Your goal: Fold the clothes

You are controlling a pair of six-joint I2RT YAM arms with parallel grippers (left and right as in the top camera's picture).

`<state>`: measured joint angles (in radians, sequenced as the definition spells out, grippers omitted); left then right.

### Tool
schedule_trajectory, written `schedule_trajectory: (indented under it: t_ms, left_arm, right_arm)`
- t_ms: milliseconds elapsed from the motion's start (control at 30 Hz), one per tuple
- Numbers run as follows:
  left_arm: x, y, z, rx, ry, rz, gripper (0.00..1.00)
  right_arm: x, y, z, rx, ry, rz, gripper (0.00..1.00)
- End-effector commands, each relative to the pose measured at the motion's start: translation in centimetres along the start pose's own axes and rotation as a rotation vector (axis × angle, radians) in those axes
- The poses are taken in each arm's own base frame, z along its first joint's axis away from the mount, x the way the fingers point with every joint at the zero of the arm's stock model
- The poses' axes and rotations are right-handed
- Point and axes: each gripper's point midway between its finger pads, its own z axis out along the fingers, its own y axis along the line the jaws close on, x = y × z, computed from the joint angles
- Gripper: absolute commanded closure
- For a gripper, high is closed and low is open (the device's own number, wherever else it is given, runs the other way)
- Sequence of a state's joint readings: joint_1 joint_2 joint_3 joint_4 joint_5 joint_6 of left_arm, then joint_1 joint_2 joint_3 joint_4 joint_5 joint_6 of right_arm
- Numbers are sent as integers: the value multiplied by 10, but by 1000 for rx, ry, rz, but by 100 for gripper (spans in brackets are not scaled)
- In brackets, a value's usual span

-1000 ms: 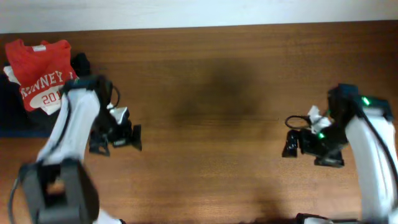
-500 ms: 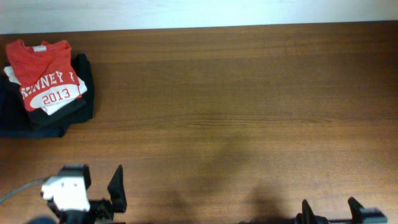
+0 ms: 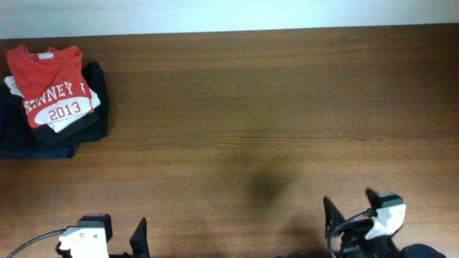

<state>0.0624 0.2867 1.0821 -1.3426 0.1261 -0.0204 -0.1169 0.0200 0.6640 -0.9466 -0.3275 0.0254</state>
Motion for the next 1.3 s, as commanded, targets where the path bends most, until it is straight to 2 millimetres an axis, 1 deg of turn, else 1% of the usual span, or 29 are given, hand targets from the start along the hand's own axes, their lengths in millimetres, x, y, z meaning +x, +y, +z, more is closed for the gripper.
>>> schedule_trajectory:
  t_ms: [0, 33, 100, 167, 200, 233, 300, 367, 400, 533, 1267]
  left_arm:
    - [0, 0, 0, -3, -3, -11, 1]
    - [0, 0, 0, -3, -3, -11, 1]
    - [0, 0, 0, -3, -3, -11, 1]
    - [0, 0, 0, -3, -3, -11, 1]
    - [0, 0, 0, -3, -3, -11, 1]
    - [0, 0, 0, -3, -3, -11, 1]
    - [0, 0, 0, -3, -3, -11, 1]
    - [0, 0, 0, -3, -3, -11, 1]
    - [0, 0, 0, -3, -3, -11, 1]
    - [0, 0, 0, -3, -3, -11, 1]
    - [0, 0, 1, -3, -3, -11, 1]
  right_arm:
    - [-21, -14, 15, 55, -128, -128, 1]
    - [-27, -24, 25, 103, -174, -198, 1]
    - [-26, -34, 42, 138, -222, -263, 1]
    - [-15, -43, 64, 146, -261, -285, 1]
    - [-10, -45, 72, 147, -275, -288, 1]
    - [-3, -48, 81, 148, -296, -294, 1]
    - [13, -53, 93, 152, -302, -295, 1]
    - [39, -58, 106, 148, -261, -286, 1]
    - [50, -60, 109, 151, -213, -286, 1]
    - [48, -61, 108, 163, -219, -315, 1]
    - [48, -61, 108, 163, -217, -314, 1]
